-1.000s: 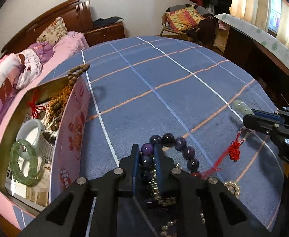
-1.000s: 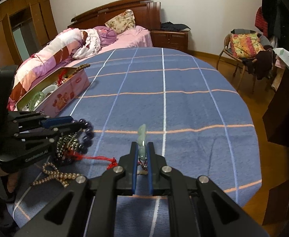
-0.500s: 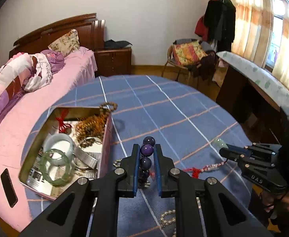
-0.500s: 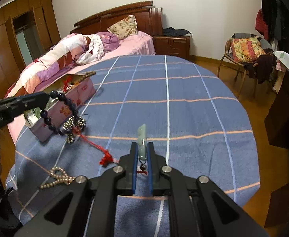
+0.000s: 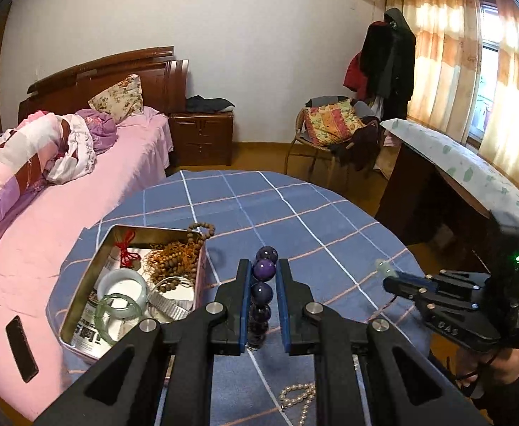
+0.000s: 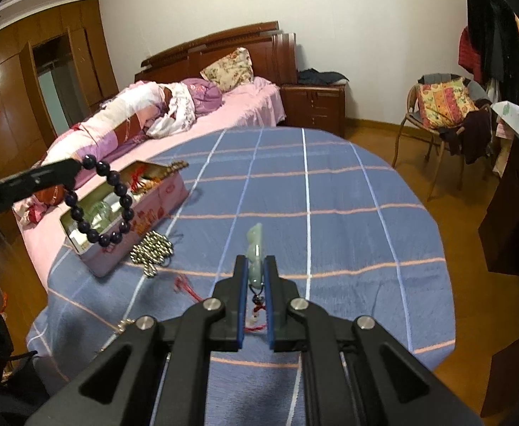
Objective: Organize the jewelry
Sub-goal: 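Carry the purple bracelet and jade pendant over the tin box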
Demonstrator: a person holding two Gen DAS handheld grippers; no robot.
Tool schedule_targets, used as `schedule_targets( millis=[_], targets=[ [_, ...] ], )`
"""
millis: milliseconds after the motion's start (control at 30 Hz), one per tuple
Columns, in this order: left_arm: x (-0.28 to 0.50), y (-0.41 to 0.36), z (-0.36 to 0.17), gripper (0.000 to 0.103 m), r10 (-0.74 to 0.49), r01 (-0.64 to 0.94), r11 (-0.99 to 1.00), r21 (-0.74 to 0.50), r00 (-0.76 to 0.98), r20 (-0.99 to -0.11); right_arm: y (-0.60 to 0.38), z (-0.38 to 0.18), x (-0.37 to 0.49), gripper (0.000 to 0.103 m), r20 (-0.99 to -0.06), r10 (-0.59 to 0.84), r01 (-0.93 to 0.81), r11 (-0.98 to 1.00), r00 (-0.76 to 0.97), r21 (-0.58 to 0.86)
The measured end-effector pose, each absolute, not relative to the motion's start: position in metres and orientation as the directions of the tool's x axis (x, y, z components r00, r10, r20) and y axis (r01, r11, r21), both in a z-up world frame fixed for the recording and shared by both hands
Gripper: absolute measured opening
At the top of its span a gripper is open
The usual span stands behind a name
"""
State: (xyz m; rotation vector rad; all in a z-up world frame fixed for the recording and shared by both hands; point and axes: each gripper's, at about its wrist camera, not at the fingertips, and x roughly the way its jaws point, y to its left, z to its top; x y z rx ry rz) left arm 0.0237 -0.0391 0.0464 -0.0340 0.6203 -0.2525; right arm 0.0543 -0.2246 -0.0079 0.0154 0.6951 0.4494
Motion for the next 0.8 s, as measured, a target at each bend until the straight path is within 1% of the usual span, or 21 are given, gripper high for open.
schedule_targets(
  millis=[400, 800],
  targets=[
    [0.016, -0.018, 0.056, 0.013, -0.206, 0.184, 0.978, -0.096, 0.81, -0.549, -0.2, 0.025, 0.048, 0.011, -0.558, 0.441, -0.449, 0.883, 0.702, 0.133],
    [0.016, 0.03, 0.068, 0.013, -0.118, 0.084, 0.993, -0.088, 0.841, -0.528, -0.157, 0.058, 0.048, 0.011, -0.505, 0.502, -0.541, 0.837, 0.702, 0.08]
  ],
)
